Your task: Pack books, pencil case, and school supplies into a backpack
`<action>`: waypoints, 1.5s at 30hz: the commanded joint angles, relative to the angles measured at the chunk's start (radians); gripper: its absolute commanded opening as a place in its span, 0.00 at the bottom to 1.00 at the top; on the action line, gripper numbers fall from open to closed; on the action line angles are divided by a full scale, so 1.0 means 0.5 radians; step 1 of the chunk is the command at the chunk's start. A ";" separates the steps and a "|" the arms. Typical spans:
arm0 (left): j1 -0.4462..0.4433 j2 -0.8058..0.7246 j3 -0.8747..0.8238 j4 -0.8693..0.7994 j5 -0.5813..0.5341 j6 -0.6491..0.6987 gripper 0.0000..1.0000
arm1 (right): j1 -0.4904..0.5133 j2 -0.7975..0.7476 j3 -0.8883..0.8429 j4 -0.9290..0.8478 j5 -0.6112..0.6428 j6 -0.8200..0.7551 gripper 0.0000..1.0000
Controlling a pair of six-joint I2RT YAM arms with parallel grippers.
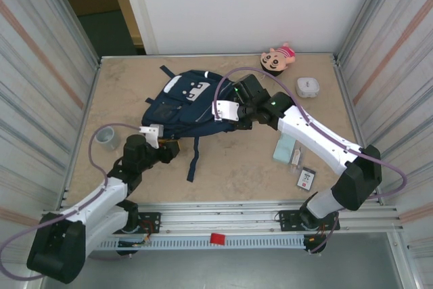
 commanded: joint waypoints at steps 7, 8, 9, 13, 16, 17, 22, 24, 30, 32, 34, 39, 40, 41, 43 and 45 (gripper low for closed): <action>-0.039 0.101 0.154 0.220 0.313 0.164 0.00 | -0.017 -0.030 0.063 0.201 -0.001 0.139 0.00; -0.041 0.091 0.172 0.220 0.376 0.179 0.00 | -0.016 -0.036 0.042 0.221 0.007 0.174 0.00; -0.050 0.083 0.198 0.202 0.467 0.205 0.00 | -0.017 -0.041 0.011 0.250 0.016 0.203 0.00; -0.127 0.042 0.332 0.043 0.649 0.330 0.00 | -0.016 -0.046 -0.088 0.372 0.060 0.348 0.00; -0.199 0.021 0.413 -0.006 0.733 0.366 0.00 | -0.015 -0.041 -0.155 0.458 0.046 0.459 0.00; -0.223 0.022 0.439 -0.010 0.755 0.370 0.00 | -0.005 -0.035 -0.172 0.482 0.054 0.496 0.00; -0.450 0.154 0.686 -0.158 0.733 0.483 0.00 | 0.067 -0.013 -0.265 0.630 0.009 0.677 0.00; -0.535 0.249 0.810 -0.226 0.731 0.523 0.00 | 0.086 -0.007 -0.294 0.672 -0.024 0.720 0.00; -0.660 0.439 1.008 -0.296 0.630 0.497 0.10 | 0.077 -0.069 -0.340 0.683 -0.192 0.739 0.00; -0.663 0.426 1.012 -0.368 0.543 0.514 0.22 | 0.039 -0.113 -0.369 0.675 -0.289 0.732 0.00; -0.661 0.359 0.993 -0.436 0.466 0.575 0.40 | -0.026 -0.158 -0.392 0.656 -0.416 0.712 0.00; -0.661 -0.009 0.893 -0.740 0.314 1.027 0.74 | -0.100 -0.189 -0.392 0.537 -0.616 0.380 0.00; -0.661 -0.087 0.864 -0.786 0.288 1.152 0.75 | -0.100 -0.183 -0.388 0.523 -0.613 0.327 0.00; -0.664 -0.187 0.827 -0.839 0.261 1.302 0.76 | -0.104 -0.180 -0.391 0.507 -0.620 0.260 0.00; -0.664 -0.314 0.779 -0.938 0.159 1.564 0.77 | -0.113 -0.183 -0.400 0.476 -0.653 0.143 0.00; -0.664 -0.374 0.745 -1.020 0.039 1.784 0.80 | -0.115 -0.189 -0.398 0.451 -0.705 0.076 0.00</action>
